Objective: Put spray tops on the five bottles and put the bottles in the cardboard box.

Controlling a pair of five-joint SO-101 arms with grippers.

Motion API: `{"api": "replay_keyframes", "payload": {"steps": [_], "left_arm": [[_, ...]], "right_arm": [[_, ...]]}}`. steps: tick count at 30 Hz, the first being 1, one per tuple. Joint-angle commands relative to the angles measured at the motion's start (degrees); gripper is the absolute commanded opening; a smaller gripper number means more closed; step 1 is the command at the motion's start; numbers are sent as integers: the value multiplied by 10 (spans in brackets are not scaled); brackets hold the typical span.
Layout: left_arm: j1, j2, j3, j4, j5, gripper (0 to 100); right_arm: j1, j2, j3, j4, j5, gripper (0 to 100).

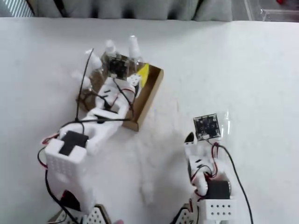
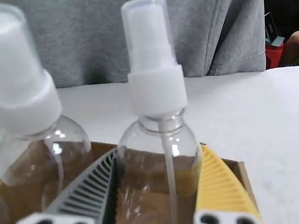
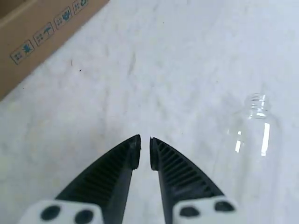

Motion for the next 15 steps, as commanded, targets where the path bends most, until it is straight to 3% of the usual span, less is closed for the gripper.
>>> {"api": "replay_keyframes", "payload": {"steps": [1, 15], "left_arm": [[-8, 15, -42, -49, -7, 22], [-8, 53, -59, -52, -6, 41]], "right_arm": [[-4, 0, 5, -8, 6, 16], [-2, 1, 5, -8, 6, 16]]}}
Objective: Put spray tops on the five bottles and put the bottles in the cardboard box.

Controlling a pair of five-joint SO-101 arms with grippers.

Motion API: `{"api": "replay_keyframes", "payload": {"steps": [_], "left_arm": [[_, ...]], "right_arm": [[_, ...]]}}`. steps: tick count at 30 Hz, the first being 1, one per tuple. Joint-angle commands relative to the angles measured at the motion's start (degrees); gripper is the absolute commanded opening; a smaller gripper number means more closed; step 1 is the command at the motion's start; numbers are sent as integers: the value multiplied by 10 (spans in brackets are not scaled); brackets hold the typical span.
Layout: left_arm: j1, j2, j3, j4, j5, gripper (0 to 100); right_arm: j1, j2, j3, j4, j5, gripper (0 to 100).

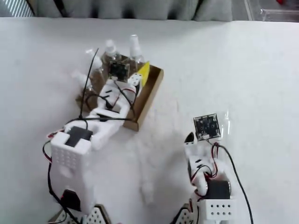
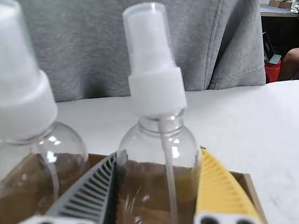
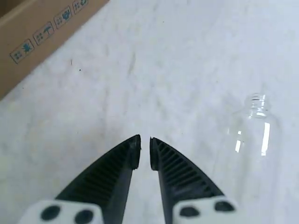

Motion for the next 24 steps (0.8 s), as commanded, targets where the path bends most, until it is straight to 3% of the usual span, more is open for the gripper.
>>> {"api": "replay_keyframes", "payload": {"steps": [1, 7, 24], "left_arm": [[-8, -5, -18, -11, -4, 65], [-8, -6, -1, -11, -2, 199], [-22, -49, 45, -25, -1, 238]], "right_arm": [[-1, 1, 5, -8, 6, 16], [0, 1, 5, -8, 6, 16], [0, 1, 5, -8, 7, 16]]}}
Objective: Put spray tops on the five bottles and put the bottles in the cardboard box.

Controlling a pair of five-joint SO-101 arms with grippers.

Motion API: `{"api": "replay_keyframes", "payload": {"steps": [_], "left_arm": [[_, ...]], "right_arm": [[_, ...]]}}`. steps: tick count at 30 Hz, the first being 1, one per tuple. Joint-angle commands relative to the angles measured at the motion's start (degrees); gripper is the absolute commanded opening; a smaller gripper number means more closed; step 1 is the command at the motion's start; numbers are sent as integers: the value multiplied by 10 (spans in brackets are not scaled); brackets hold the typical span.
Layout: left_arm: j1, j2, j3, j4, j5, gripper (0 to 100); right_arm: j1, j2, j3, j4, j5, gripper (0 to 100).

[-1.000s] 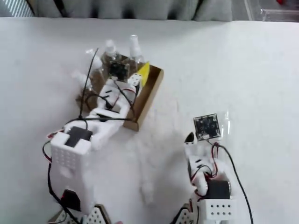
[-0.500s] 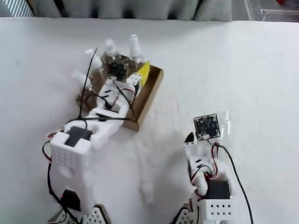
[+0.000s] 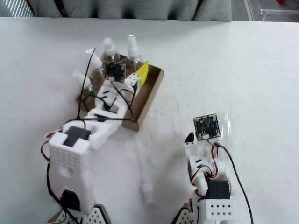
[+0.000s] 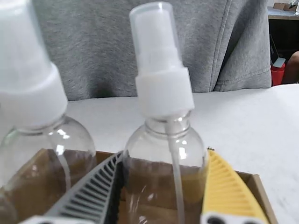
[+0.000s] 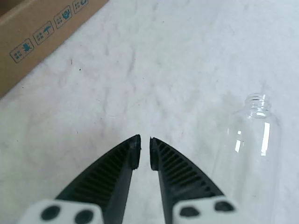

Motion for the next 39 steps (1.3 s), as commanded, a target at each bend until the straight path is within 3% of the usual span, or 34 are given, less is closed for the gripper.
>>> {"api": "replay_keyframes", "payload": {"steps": [1, 5, 23, 32, 39], "left_arm": [[-9, -48, 32, -18, -2, 261], [-10, -65, 44, -7, 25, 320], [-15, -83, 44, -10, 27, 325], [-8, -269, 168, 46, 26, 324], [5, -498, 304, 173, -4, 321]], "right_arm": [[0, 1, 5, -8, 6, 16], [0, 1, 5, -8, 6, 16], [0, 1, 5, 0, 6, 16], [0, 2, 5, 0, 48, 16], [0, 2, 5, 11, 52, 16]]}}
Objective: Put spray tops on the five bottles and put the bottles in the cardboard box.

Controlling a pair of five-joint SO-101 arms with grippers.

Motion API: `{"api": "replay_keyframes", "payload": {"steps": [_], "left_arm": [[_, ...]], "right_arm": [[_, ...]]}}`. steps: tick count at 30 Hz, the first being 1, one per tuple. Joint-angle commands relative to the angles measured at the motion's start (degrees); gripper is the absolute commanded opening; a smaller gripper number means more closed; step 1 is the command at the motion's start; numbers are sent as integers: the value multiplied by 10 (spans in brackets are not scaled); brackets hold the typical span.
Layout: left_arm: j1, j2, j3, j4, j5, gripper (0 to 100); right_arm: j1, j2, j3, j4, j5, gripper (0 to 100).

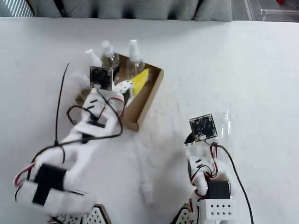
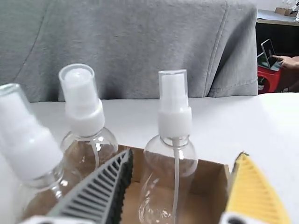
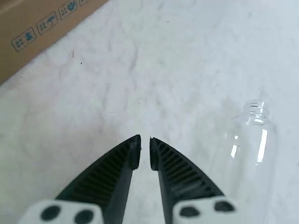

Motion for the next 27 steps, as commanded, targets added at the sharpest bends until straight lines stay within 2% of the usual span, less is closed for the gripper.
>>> {"api": "replay_keyframes", "payload": {"steps": [1, 4, 6, 13, 16, 21, 27], "left_arm": [[11, -168, 65, 76, -19, 321], [13, -306, 126, 164, -18, 321], [13, -407, 151, 250, -18, 321], [13, -749, 128, 672, -20, 321], [13, -857, 90, 818, -19, 320], [7, -949, 55, 945, -18, 320], [7, -973, 57, 1044, -18, 320]], "right_arm": [[-1, 2, 5, 14, 8, 16], [-2, 2, 5, 15, 8, 16], [-3, 2, 5, 15, 8, 16], [-2, 2, 5, 15, 8, 16], [0, 2, 5, 15, 9, 16], [1, -3, 5, 26, 20, 16], [22, -3, 5, 27, 142, 16]]}}
